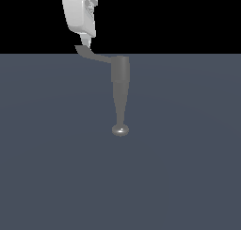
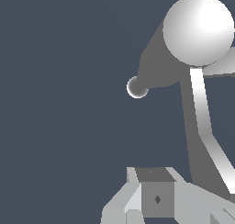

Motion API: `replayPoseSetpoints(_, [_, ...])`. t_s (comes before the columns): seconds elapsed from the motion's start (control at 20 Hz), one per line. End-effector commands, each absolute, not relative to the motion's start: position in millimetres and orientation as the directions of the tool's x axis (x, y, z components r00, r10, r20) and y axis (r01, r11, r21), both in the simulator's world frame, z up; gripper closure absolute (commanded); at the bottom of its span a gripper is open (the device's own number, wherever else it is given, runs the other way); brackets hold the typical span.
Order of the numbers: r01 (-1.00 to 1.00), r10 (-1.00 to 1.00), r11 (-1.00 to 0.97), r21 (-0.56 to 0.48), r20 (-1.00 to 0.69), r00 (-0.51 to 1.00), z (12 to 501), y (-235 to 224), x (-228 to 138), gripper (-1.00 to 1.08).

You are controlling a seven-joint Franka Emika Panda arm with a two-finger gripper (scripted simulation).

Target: Turn on the faucet by rotating a designated handle.

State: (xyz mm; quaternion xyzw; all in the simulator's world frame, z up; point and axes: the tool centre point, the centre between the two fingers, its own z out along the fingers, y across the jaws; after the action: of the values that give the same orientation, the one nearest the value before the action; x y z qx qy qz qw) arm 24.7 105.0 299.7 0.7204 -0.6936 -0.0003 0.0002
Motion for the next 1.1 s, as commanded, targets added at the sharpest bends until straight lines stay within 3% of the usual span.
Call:
replayPoseSetpoints(0.0, [-0.999,-0.999,-0.034,0.000,0.000,0.034,299,105,25,1.08])
replayPoseSetpoints(1.05, [-0.999,-0.999,-0.034,0.000,0.000,0.034,299,102,-30,1.08])
